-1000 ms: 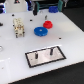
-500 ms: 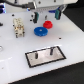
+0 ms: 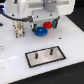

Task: Insert the blue gear onto the right peg, followed by the red gear

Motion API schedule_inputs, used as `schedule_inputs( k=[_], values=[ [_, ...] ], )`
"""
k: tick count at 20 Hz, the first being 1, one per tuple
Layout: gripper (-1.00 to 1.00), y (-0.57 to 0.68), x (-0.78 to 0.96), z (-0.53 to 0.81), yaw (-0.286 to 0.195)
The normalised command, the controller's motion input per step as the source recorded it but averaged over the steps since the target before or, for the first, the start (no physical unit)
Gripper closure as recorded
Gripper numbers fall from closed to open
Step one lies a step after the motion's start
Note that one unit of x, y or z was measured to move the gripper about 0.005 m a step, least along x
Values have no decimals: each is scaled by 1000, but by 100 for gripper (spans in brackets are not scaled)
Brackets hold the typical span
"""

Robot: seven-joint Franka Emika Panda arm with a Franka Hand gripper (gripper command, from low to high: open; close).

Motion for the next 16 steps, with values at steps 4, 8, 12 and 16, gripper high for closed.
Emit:
schedule_inputs(
  k=[4,8,12,16],
  values=[
    [-100,2,-190,-353,0],
    [100,0,-167,-117,0],
    [100,0,-109,0,0],
    [100,-1,-175,-103,0]
  ],
)
